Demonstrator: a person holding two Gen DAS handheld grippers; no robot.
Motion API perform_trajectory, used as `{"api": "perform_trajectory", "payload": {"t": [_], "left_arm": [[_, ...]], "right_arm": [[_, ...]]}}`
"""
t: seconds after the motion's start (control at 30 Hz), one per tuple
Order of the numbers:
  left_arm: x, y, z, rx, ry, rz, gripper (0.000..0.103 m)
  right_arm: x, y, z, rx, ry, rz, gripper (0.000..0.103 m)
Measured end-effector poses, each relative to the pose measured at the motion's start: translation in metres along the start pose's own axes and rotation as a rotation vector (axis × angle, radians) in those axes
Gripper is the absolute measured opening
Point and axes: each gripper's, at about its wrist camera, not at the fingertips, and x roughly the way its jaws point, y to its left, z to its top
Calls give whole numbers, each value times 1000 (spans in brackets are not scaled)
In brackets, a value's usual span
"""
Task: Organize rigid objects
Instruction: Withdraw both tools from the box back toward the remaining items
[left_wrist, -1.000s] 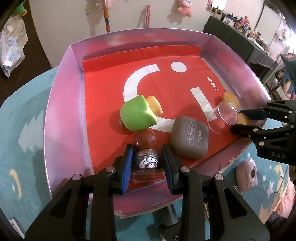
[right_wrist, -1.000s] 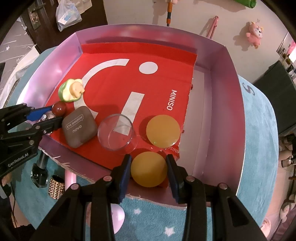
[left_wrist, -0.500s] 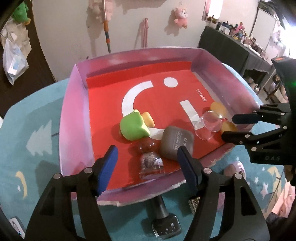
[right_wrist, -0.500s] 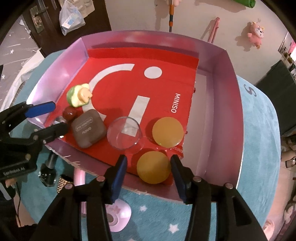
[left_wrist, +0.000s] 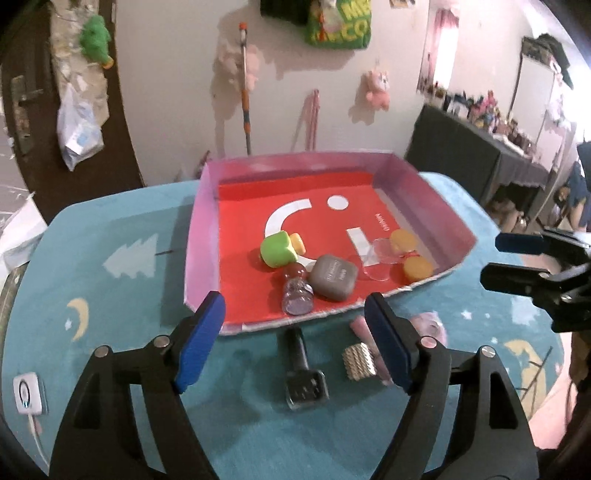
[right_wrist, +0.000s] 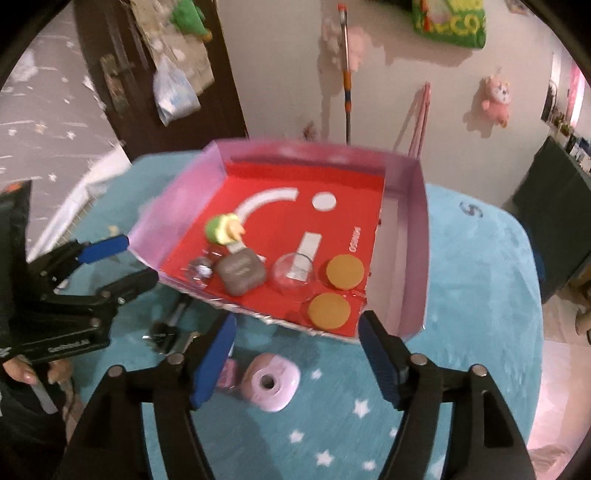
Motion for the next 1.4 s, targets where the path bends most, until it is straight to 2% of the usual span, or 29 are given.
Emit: {"api": "perform_trajectory", "payload": {"t": [0.1, 0.17, 0.23, 0.47, 0.57, 0.83, 1.0, 1.2, 1.4], "left_arm": [[-25, -7, -11, -3, -59, 16, 80], [-39, -11, -19, 3, -96, 37, 88], [-50, -15, -28, 5, -127, 46, 88], [-62, -25, -66, -16, -156, 47, 89], [-52, -25, -81, -22, -133, 43, 89], [-14, -22, -106, -35, -86, 31, 89], [5, -17, -114, -46, -72, 24, 89], [9, -16, -114, -51, -83, 14, 89], [10, -17, -116, -48, -75, 11, 89]], "right_arm": [[-27, 6, -21, 9, -73, 3, 80], [-40, 10, -33, 7, -105, -7, 85], [-51, 13, -47, 9, -127, -6, 87], [-65, 16, -84, 22, -215, -26, 98], [-62, 19, -99, 20, -236, -62, 101], [-33, 15, -129, 58, -244, -117, 103], [-7, 9, -136, 79, -228, -165, 103], [15, 3, -141, 102, -210, -192, 103], [18, -1, -142, 125, -198, -178, 103]]}}
